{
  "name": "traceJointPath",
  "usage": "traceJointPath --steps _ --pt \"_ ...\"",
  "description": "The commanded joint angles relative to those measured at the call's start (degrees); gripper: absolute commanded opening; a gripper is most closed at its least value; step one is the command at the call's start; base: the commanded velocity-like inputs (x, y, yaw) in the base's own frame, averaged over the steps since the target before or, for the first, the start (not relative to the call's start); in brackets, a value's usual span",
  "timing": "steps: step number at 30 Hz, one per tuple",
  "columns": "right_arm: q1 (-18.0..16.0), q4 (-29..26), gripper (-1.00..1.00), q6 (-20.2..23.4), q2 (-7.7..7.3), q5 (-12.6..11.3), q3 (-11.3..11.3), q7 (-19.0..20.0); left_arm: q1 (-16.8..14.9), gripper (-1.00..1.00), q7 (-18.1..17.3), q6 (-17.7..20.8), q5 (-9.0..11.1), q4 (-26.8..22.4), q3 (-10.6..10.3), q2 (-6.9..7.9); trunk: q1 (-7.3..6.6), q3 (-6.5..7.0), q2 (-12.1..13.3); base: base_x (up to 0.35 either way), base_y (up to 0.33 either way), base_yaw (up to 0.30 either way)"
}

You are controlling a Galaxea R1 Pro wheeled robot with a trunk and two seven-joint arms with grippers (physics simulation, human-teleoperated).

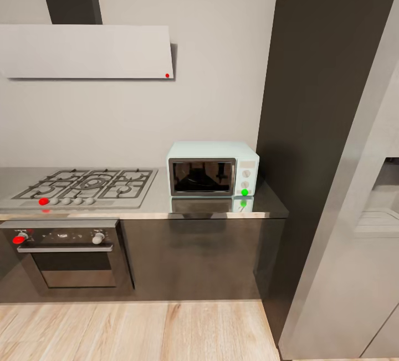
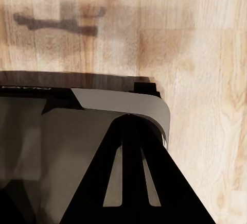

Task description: In the kitchen, take the popcorn bag from the countertop, put it into the microwave, and heat it until the popcorn is cooked so the cooked popcorn ends up inside the bag.

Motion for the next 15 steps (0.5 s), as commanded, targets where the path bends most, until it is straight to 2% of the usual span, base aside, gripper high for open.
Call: traceJointPath --steps 1,15 --pt "-0.1 0.1 -1.0 -0.3 -0.03 0.5 -0.5 0.1 -0.1 1.0 -0.2 -0.2 0.6 0.1 -0.5 0.01 0.0 -0.07 0.0 0.0 0.0 0.0" --pt "-0.1 0.1 -1.0 -0.3 -0.03 0.5 -0.5 0.1 0.0 1.0 -0.2 -0.2 0.6 0.1 -0.5 0.01 0.0 -0.07 0.0 0.0 0.0 0.0"
